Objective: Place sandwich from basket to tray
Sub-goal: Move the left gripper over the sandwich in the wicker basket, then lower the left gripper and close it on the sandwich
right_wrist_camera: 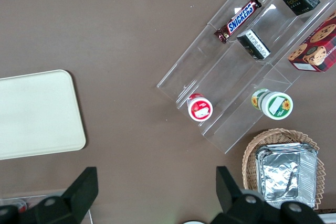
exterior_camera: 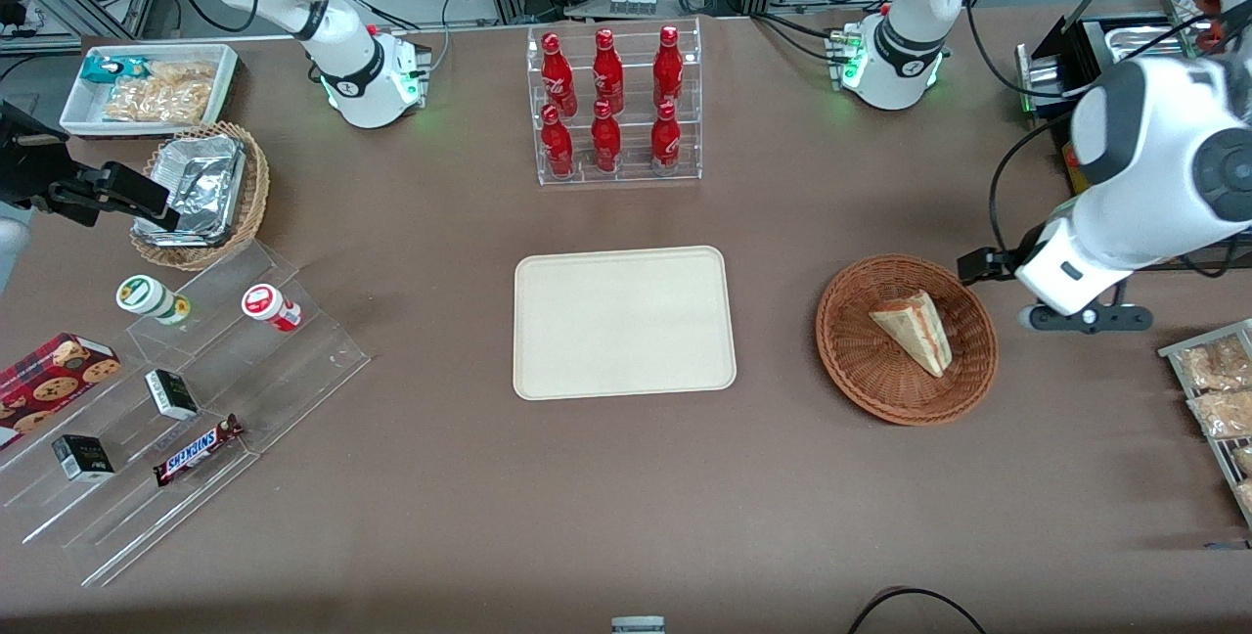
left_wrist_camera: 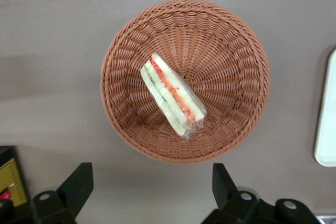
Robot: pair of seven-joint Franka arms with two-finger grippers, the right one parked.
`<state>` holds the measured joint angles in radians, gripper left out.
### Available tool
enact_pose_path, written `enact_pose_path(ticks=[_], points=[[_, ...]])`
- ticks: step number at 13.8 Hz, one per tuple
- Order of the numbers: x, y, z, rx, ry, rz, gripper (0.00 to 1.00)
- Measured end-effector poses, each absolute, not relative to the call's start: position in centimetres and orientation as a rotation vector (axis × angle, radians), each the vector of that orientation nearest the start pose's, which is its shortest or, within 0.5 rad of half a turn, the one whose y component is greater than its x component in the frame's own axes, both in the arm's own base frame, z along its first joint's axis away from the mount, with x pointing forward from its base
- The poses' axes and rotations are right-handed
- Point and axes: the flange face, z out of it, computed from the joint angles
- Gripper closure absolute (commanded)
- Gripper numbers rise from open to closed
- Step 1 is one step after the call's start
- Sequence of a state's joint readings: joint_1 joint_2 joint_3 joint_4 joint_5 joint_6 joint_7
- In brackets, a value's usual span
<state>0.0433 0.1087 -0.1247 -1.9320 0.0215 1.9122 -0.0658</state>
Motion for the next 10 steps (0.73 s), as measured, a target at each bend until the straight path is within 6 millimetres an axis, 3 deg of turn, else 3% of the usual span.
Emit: enact_pose_path(ticks=[5, 10], points=[[55.4, -5.1, 35.8, -3.122, -0.284, 0.030, 0.00], [54.1, -7.0, 32.8, -3.013, -0.919, -0.027, 0.00]])
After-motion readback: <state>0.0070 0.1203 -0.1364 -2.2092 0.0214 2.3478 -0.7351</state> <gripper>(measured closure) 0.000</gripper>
